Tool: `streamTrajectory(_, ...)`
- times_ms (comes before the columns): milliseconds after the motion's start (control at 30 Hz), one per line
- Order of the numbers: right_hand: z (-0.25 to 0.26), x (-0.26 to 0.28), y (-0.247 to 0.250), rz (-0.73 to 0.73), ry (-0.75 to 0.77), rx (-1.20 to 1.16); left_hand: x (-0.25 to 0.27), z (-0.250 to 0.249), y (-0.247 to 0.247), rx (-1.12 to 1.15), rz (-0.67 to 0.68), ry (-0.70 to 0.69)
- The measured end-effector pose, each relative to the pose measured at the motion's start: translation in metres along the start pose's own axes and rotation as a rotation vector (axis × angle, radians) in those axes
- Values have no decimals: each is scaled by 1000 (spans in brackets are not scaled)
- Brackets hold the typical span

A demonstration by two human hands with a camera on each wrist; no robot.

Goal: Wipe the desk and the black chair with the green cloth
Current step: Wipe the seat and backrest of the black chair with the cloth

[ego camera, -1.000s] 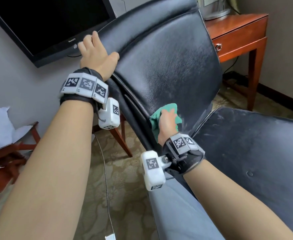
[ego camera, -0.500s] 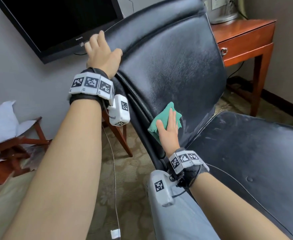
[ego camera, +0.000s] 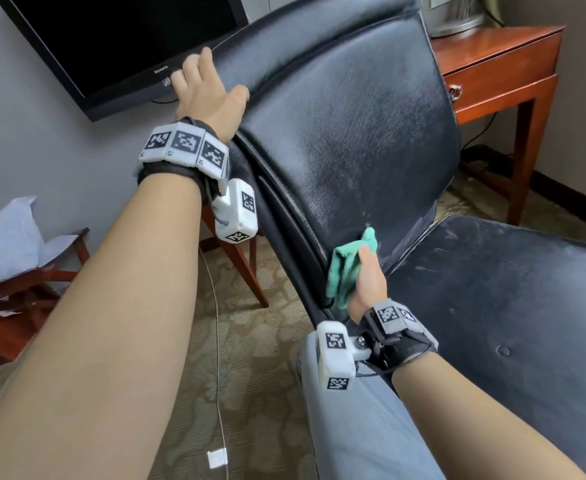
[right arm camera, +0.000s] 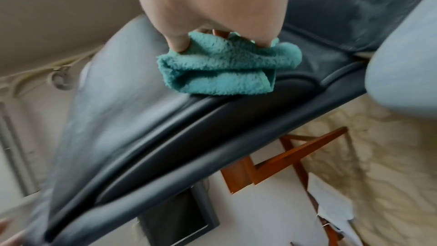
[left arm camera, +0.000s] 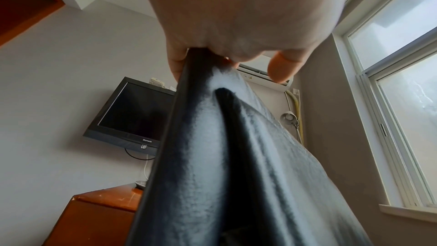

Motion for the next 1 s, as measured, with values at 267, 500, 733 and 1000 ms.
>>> streamTrajectory(267,68,36,-48,58,204,119,-3,1,-1,-12,-16,0)
streamTrajectory(500,25,31,-4,20,216,303,-3,2,-2,-13,-21,3)
streamTrajectory(733,-27,31,41,-197,-112,36,1,-3,0,-26,-5,-3)
streamTrajectory(1000,47,33,16,-173,90,-85,1,-2,0,-15,-7,-2)
Point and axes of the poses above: each hand's wrist, its own x-axis away from the middle knuckle, its own y-axis out of the back of the hand, z = x × y, the point moved 8 cm from there along -x, towards the middle knuckle, and after that the axes turned 7 degrees about z, right-handed, at the moved point
